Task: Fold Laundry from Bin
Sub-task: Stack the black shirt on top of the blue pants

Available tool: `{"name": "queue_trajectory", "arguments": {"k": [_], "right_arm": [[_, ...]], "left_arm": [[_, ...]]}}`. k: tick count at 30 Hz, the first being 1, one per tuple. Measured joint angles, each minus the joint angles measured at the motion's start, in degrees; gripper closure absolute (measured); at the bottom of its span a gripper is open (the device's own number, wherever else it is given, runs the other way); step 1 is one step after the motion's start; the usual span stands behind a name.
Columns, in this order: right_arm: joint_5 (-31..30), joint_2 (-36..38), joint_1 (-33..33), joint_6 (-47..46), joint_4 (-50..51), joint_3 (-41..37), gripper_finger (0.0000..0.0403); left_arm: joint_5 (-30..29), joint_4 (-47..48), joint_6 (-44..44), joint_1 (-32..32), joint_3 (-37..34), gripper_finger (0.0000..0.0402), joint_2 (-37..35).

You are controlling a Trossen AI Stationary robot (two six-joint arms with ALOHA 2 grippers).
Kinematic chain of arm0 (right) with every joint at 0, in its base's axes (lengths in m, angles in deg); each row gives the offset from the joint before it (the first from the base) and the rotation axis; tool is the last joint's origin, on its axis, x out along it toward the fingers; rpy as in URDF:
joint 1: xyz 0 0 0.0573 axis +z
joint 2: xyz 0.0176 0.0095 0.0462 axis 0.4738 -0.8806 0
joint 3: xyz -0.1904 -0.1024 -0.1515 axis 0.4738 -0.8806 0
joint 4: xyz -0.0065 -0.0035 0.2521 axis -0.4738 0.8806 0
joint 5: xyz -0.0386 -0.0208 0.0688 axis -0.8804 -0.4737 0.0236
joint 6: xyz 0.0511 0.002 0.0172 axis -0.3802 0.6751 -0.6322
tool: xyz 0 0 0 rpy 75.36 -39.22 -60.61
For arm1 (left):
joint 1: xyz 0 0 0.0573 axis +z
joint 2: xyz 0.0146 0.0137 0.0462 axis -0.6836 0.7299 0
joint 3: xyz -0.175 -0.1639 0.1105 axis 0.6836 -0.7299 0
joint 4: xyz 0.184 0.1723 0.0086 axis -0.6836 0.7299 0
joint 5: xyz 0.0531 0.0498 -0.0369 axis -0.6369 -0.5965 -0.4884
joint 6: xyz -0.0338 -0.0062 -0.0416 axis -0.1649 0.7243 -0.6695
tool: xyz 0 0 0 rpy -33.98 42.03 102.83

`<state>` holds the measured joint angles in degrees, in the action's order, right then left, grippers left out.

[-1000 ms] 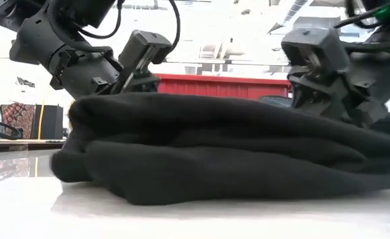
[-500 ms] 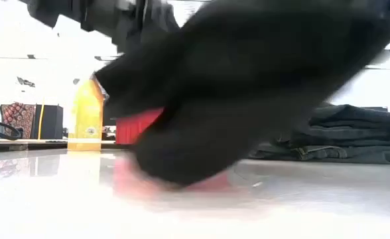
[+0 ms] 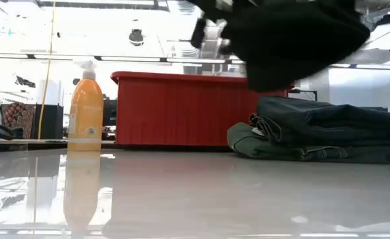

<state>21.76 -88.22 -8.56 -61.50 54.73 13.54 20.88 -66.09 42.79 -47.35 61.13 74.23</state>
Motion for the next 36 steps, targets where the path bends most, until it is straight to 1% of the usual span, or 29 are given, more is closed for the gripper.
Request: {"name": "queue_trajectory", "arguments": {"k": [4, 8, 11, 15, 19, 23, 25, 28, 31, 32, 34, 36], "right_arm": [[0.66, 5.88, -5.12, -1.49, 15.94, 0.61, 0.0368], [1.31, 9.17, -10.53, -1.32, 27.51, 0.56, 0.0368], [2.33, 10.16, -15.86, 1.19, 30.27, -0.38, 0.0368], [5.08, 10.19, -22.62, 4.6, 28.99, -3.61, 0.0366], [5.8, 9.29, -28.9, 5.05, 26.62, -8.36, 0.036], [5.82, 8.32, -32.91, 4.14, 26.56, -7.94, 0.0338], [5.67, 8.14, -34.3, 5.61, 26.89, -6.11, 0.0317], [6.12, 7.87, -36.48, 6.99, 28.41, -3.43, 0.0274], [8.91, 7.34, -38.21, 7.3, 31.39, -1.0, 0.0224], [8.96, 7.05, -38.79, 7.82, 33.14, -0.19, 0.0206], [7.4, 6.76, -39.82, 8.62, 34.65, 1.71, 0.0176], [4.08, 6.97, -39.9, 10.68, 31.88, 3.7, 0.0157]], "left_arm": [[5.82, 3.28, -0.1, 5.34, 10.66, 0.0381, 8.86], [11.05, 7.45, -1.64, 8.96, 20.85, 0.0381, 17.89], [14.39, 12.74, -3.6, 10.81, 28.07, 0.0381, 23.02], [17.09, 21.49, -1.73, 12.57, 34.97, 0.0381, 27.14], [19.01, 25.02, 2.29, 14.03, 36.51, 0.0378, 27.83], [20.42, 28.61, 3.89, 16.16, 36.55, 0.0349, 27.83], [20.83, 30.13, 4.83, 17.42, 36.55, 0.0328, 27.83], [22.45, 30.48, 8.26, 19.16, 36.53, 0.0298, 27.78], [25.33, 29.88, 8.84, 20.45, 36.49, 0.0271, 27.78], [26.62, 29.76, 9.02, 20.82, 36.51, 0.0263, 27.78], [28.97, 29.85, 10.11, 21.53, 36.51, 0.0249, 27.78], [30.38, 30.32, 10.69, 22.11, 36.49, 0.0237, 27.78]]}}
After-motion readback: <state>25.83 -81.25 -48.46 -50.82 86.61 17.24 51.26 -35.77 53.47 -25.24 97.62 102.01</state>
